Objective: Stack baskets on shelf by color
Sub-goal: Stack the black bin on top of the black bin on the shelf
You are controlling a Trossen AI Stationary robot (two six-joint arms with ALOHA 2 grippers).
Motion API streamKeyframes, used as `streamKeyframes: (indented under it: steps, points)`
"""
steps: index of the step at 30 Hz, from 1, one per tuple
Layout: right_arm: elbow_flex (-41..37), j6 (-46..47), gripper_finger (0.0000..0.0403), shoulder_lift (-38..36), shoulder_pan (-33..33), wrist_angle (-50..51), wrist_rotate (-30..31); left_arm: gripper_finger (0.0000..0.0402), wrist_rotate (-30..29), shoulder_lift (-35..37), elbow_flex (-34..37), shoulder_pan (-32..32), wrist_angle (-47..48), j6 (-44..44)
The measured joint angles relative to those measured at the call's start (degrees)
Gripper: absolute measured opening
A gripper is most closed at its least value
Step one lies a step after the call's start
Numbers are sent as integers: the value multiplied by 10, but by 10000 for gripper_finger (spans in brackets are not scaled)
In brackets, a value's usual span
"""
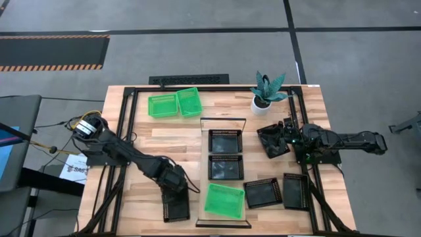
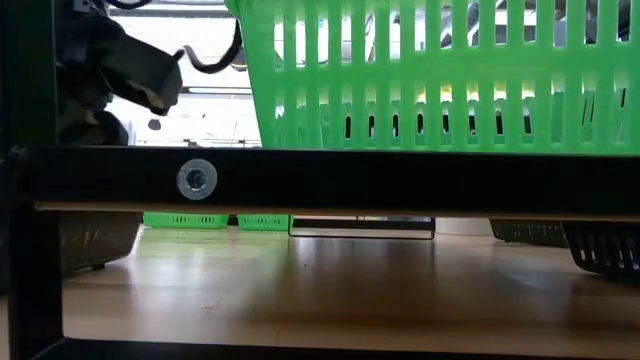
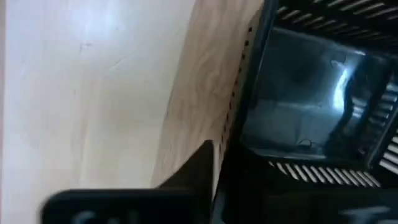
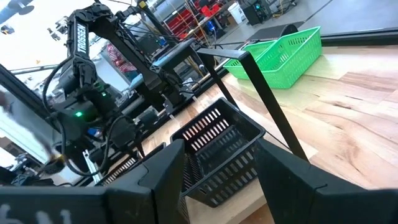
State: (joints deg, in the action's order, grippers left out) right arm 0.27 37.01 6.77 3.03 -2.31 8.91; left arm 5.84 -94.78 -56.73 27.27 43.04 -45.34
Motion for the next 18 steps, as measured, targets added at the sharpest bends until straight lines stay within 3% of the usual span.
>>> streamKeyframes:
  steps: [11,18]
  points:
    - [0,-2,218,0,0,0,1,1,72,33,-15,-39,169,-185]
    - [0,-1,218,0,1,0,1,0,33,156,-41,-65,205,-442]
